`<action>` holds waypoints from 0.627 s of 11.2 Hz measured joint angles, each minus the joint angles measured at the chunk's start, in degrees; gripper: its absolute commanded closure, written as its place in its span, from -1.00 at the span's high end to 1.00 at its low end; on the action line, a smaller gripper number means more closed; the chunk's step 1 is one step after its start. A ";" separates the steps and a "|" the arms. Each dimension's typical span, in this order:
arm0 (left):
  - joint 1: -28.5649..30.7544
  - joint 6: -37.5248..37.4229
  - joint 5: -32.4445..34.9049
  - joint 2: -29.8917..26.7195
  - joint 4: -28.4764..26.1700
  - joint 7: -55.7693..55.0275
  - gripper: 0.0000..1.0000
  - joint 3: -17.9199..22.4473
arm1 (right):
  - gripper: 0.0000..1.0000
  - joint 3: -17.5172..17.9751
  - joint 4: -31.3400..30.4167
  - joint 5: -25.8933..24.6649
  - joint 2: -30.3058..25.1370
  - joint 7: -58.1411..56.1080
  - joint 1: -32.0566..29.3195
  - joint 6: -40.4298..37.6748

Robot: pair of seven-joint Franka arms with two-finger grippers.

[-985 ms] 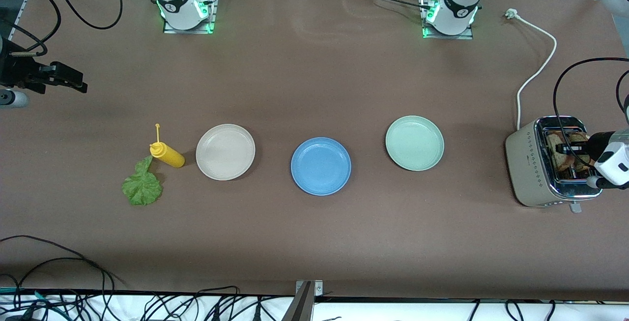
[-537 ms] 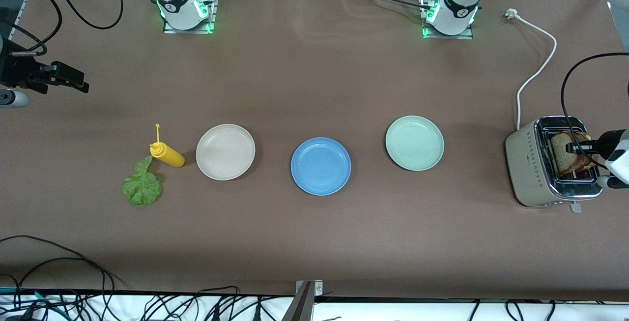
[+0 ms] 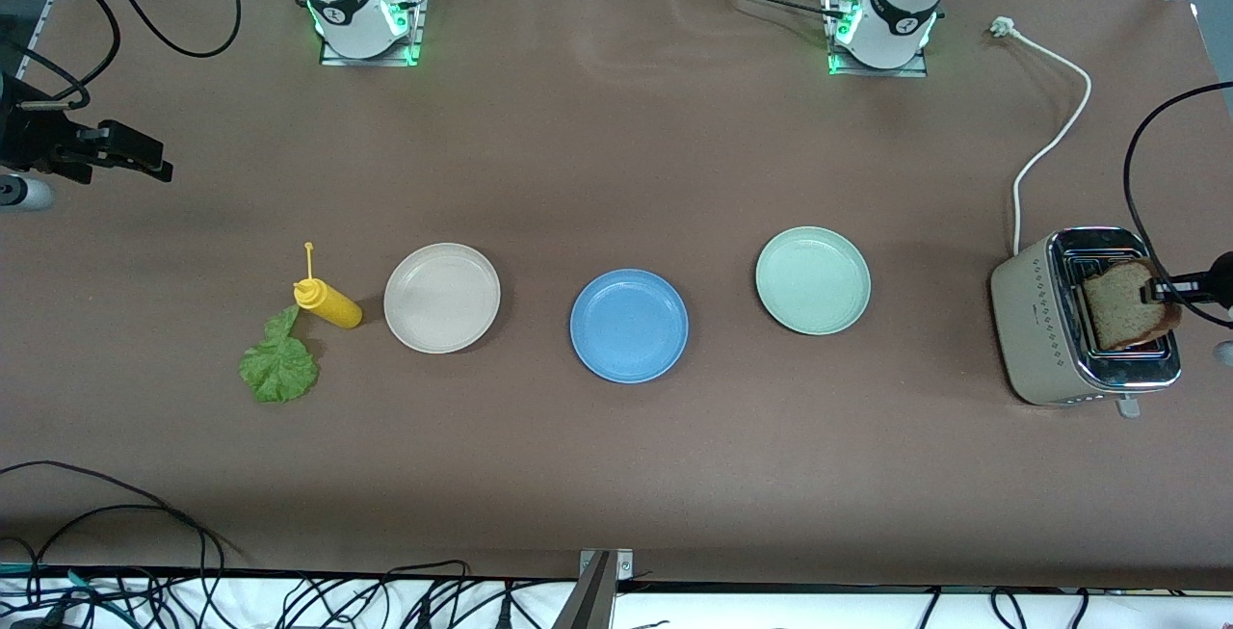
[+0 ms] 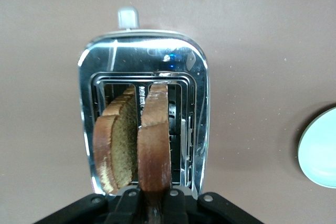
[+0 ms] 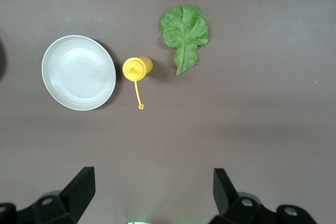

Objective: Make sandwich in blue plate with both arms
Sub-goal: 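Lift the bread slice out of the toaster with the left gripper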

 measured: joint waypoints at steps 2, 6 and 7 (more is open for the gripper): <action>-0.04 -0.73 0.03 -0.80 1.18 0.29 -1.00 -0.04 | 1.00 -0.02 0.00 0.00 0.00 0.00 0.00 0.00; -1.24 -0.46 -0.50 -1.83 2.60 0.37 -1.00 -0.43 | 1.00 -0.02 0.00 0.01 0.00 0.00 0.00 0.00; -1.38 -0.45 -1.28 -2.20 2.64 0.35 -1.00 -0.63 | 1.00 -0.03 0.00 0.01 0.00 0.00 0.00 0.00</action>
